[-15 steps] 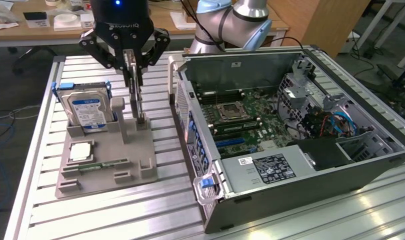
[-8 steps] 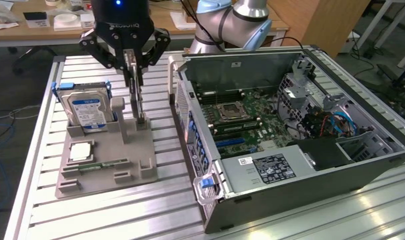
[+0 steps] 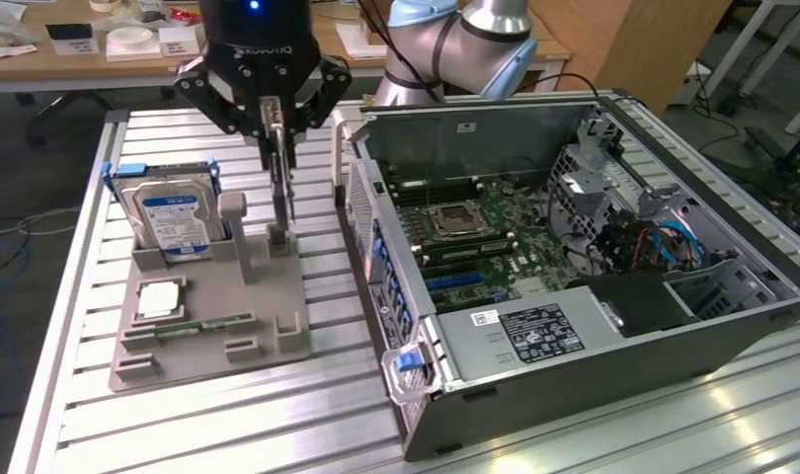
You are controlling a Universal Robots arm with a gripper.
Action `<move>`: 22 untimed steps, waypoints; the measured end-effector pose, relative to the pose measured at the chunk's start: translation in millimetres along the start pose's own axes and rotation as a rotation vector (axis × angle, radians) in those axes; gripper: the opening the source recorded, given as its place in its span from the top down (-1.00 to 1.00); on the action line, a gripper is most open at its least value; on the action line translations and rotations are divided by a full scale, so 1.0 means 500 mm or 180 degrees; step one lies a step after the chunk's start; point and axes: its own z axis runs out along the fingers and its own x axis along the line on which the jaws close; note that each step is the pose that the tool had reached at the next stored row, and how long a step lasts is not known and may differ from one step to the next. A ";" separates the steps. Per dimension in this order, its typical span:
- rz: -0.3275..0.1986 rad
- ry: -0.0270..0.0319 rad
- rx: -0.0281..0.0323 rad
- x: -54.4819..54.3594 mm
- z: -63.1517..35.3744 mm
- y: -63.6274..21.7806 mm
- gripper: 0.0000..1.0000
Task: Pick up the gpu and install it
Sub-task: 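Pick up the gpu and move the gpu toward the slot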
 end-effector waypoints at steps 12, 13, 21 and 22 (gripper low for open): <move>0.0000 0.0000 0.0000 -0.047 0.001 0.003 0.47; 0.0000 0.0000 0.0000 -0.051 0.001 0.003 0.47; 0.0000 0.0000 0.0000 -0.078 0.002 0.005 0.47; 0.0000 0.0000 0.0000 -0.081 0.002 0.005 0.47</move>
